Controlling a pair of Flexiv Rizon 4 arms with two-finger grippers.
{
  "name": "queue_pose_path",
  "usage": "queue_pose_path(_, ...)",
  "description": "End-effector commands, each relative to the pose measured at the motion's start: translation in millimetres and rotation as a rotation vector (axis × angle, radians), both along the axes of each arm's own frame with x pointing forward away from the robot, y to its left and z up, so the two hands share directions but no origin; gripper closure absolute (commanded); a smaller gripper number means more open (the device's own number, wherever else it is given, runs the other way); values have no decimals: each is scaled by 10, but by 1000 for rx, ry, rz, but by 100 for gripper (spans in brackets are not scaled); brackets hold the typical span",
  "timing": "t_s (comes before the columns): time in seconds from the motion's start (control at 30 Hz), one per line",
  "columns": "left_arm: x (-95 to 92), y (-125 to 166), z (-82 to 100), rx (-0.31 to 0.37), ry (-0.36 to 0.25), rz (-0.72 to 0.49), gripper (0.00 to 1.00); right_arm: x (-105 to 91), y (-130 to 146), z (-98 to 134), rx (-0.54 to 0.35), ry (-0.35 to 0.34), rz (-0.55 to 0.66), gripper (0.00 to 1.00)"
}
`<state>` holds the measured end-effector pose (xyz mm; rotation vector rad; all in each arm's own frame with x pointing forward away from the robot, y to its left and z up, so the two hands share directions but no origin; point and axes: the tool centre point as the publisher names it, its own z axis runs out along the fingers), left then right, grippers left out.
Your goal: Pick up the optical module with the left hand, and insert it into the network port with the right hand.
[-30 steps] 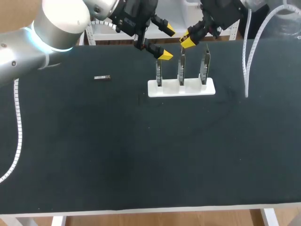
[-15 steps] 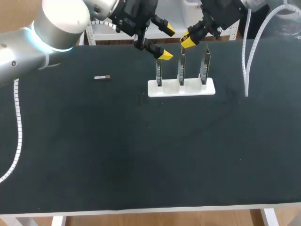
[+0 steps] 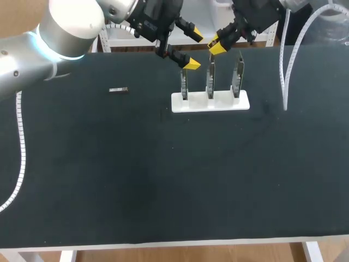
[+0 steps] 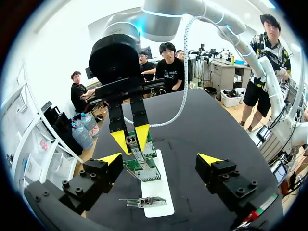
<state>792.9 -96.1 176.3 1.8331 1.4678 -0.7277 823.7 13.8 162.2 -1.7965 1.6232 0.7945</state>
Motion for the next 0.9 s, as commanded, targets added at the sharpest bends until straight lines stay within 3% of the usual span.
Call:
queue_pose_path(0.03,0,-3,2,3,-1,-1,0,-37,-22,45,2,-13,-8,100)
queue_pose_path(0.9,0,-3,2,3,-1,-1,0,-8,15,-16,-17,4,3,100)
